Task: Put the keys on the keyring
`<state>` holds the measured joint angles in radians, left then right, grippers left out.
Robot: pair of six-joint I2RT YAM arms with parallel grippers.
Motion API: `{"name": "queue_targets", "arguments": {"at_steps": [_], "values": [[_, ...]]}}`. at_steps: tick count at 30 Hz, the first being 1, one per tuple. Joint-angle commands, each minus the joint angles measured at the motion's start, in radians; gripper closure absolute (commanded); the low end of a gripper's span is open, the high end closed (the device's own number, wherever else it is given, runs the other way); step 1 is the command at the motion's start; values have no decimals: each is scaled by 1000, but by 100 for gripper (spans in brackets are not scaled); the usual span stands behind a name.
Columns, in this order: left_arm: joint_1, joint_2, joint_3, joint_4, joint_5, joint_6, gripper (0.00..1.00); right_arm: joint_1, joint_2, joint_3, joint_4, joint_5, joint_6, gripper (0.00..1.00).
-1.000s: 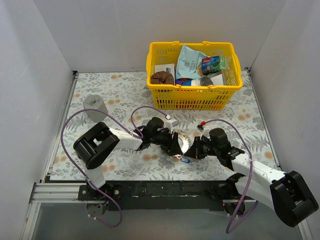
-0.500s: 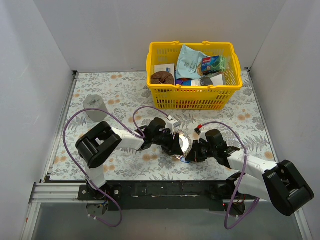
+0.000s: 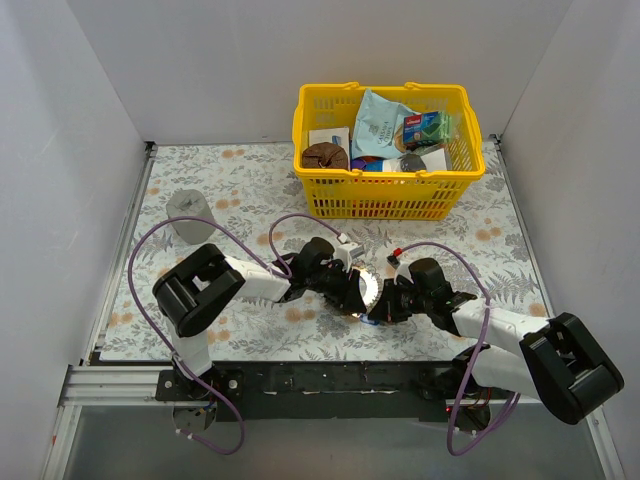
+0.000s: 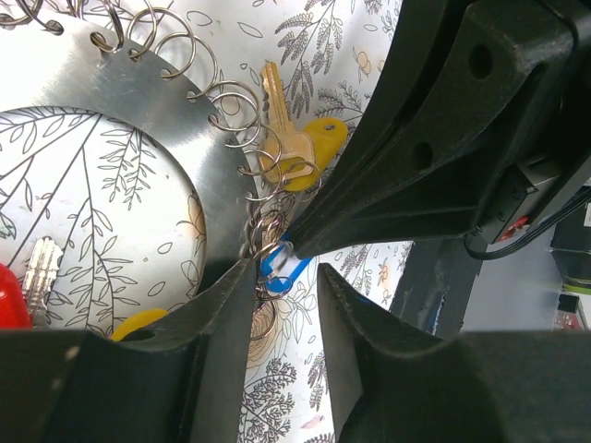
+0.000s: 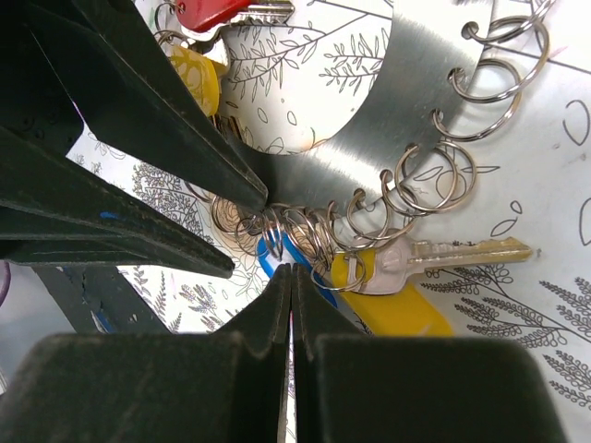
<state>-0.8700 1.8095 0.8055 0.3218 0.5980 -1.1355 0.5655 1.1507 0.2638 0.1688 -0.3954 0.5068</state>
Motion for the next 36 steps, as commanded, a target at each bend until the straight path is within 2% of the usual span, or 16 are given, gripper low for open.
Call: {"name": "queue_targets", "arguments": {"at_steps": [1,6,16,17,18,21,27,32,36], "values": [[-9,10,27,-10,0,28,70,7,15,12,11,24,-10,99],[-9,24,34,-10,2,33,76,7,15,8,15,24,-8,99],[-9,-10,12,-14,-36,36,76,7,-12,23,-22,1,-30,98],[-9,-19,9,-10,-37,36,75,7,-40,20,-20,0,-31,91],[-9,-25,8,-7,-37,31,75,7,-55,8,-12,-3,-31,78],[-9,-61,4,6,-33,31,73,7,-115,-9,3,0,-22,59],[-9,-145,4,42,-12,33,70,7,-190,-5,-28,18,-17,36],[-9,-217,11,39,-43,33,68,7,-210,-15,-28,33,7,35],[-7,-272,8,16,-93,37,67,5,-180,-24,15,3,27,42]]}}
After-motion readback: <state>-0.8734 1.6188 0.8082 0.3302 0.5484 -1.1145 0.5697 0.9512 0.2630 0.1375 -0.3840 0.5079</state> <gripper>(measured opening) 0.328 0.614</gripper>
